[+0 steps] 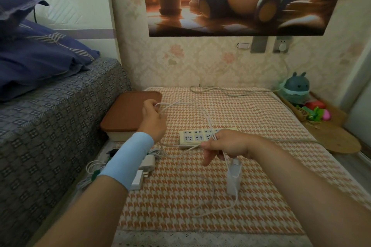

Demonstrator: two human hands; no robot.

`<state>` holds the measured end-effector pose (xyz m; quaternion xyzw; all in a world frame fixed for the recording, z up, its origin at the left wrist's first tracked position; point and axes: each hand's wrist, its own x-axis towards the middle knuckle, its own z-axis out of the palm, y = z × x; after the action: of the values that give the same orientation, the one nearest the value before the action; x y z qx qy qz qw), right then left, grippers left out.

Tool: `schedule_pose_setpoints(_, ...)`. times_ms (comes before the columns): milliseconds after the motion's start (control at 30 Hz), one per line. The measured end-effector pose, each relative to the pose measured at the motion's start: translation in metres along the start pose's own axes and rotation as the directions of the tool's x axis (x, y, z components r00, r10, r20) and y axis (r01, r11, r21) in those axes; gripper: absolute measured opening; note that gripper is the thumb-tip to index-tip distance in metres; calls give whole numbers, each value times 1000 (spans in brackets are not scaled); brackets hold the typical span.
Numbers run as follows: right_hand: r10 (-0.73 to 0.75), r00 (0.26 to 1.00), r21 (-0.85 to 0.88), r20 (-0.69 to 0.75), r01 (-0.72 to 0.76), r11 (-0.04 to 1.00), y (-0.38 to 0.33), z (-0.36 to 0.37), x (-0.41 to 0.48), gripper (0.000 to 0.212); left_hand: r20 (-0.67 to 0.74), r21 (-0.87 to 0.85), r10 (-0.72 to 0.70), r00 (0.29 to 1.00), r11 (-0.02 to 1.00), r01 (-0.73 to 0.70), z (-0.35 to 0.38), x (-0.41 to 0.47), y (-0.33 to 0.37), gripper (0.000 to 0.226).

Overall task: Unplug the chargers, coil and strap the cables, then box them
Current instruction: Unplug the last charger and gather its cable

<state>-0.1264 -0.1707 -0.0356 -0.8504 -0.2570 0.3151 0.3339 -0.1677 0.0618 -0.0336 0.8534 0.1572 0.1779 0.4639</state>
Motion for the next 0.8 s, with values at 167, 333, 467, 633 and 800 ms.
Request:
schedule_pose_setpoints(167,101,990,52,-101,-97,994,8,1,4,42,132,533,312,941,778,-333,-1,-17,6,115)
schedule_pose_setpoints(333,156,986,118,-59,-148,982,10,-3,4,40,92,487,906,414,322,-812,16,-45,46,55)
schedule_pose_setpoints(467,113,993,127,-25,-109,986,10,-2,2,33,272,257,900,341,274,-927,39,-56,44,15)
schedule_pose_setpoints(633,105,993,167,50,-112,979,16,-8,-3,38,653,339,122,748,836,-432,43,-47,15,43)
schedule_pose_setpoints(800,19,987,253,158,-60,966,18,-13,-4,28,590,178,246,769,889,-421,21,-25,15,34)
